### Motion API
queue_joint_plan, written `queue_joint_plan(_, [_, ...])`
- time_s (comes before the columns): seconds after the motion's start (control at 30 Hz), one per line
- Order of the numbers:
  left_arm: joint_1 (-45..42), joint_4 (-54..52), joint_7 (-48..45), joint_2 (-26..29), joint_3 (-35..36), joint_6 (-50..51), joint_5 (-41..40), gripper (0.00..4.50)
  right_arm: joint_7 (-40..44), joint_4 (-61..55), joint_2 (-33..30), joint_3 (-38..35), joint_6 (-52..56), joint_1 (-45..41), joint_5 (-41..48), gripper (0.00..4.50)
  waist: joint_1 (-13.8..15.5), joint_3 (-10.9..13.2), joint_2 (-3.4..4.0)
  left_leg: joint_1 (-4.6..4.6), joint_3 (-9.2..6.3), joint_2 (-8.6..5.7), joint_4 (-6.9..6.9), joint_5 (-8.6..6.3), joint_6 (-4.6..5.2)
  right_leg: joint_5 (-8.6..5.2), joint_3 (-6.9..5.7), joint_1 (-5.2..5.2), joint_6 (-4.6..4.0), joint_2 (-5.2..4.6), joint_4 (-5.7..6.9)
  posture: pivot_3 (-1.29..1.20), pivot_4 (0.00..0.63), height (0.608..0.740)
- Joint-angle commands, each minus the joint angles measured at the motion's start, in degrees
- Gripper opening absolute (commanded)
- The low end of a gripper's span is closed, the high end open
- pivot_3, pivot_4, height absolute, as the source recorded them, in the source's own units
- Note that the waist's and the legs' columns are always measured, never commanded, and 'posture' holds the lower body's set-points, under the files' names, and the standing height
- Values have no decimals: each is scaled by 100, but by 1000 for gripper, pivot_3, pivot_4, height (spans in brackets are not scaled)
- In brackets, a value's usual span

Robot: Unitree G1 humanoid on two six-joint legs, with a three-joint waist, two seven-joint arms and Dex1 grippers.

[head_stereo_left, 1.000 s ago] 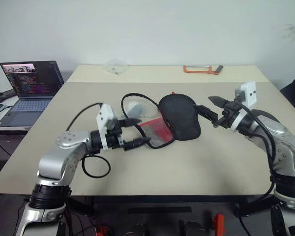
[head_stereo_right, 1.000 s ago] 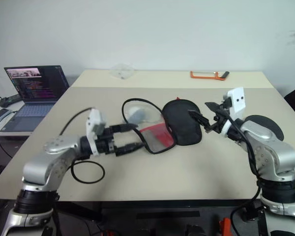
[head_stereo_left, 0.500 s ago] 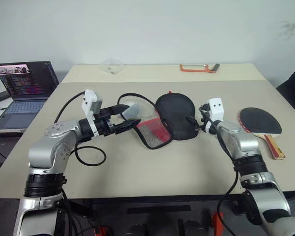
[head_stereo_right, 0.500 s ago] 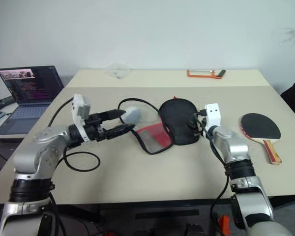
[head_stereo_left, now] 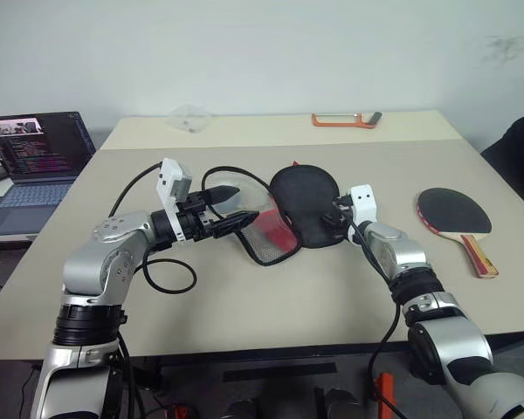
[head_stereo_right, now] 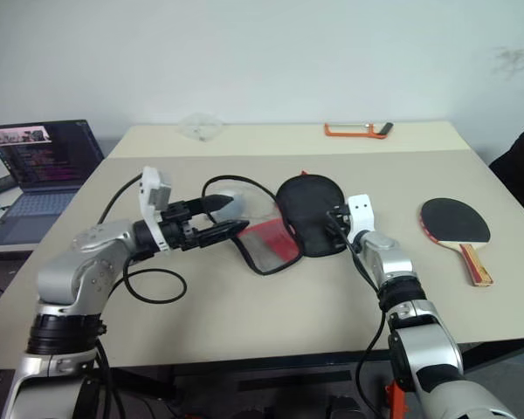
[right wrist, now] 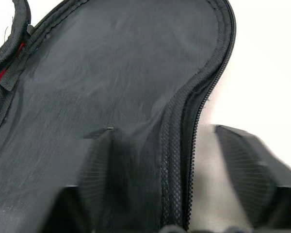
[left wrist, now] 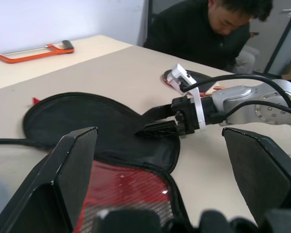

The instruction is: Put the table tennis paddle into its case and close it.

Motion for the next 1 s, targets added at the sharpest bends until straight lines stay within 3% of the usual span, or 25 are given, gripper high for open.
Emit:
queue_joint_plan(0.03, [-153,-81,-62,27,27,-166,11,4500,26,-292,131,-82,186,-13,61,2220,-41,0,0,0,0,0,0,0,0,0,0,0,0,0,0,0,150,740])
queue_joint_plan(0.23, [-200,-35,-103,30,-45,-233,52,4500,-132,-709,303,-287,487,-34,230,155,-86,0,1,-1,0,-1,0,0,0,0,1,-1,0,0,2,0,150,740])
queue_joint_plan(0.27, [-217,-23,-106,22,-59,-239,60,4500,-248,-797,371,-428,572,-69,349,72,-87,0,0,-1,0,0,0,0,0,0,1,-2,0,0,2,0,150,740])
queue_joint_plan(0.6, [-322,8,-285,-38,-299,-325,160,4500,-2170,-2329,697,-1762,1760,54,1068,72,-65,-1,2,-4,-4,-2,0,0,-1,0,0,-4,0,-1,2,0,150,740])
queue_joint_plan(0.83, [-299,-8,-401,-98,-403,-327,180,4500,-1853,-4322,425,-1420,3823,1023,1605,72,-66,-2,4,-8,-3,-2,-1,0,1,0,0,-6,0,-2,3,0,150,740])
queue_joint_plan(1.0, [-273,-28,-476,-152,-494,-319,207,4500,-1607,-4723,18,-1258,4183,1373,1578,72,-66,-3,6,-5,1,-2,1,0,2,0,5,-8,0,-1,16,0,150,740])
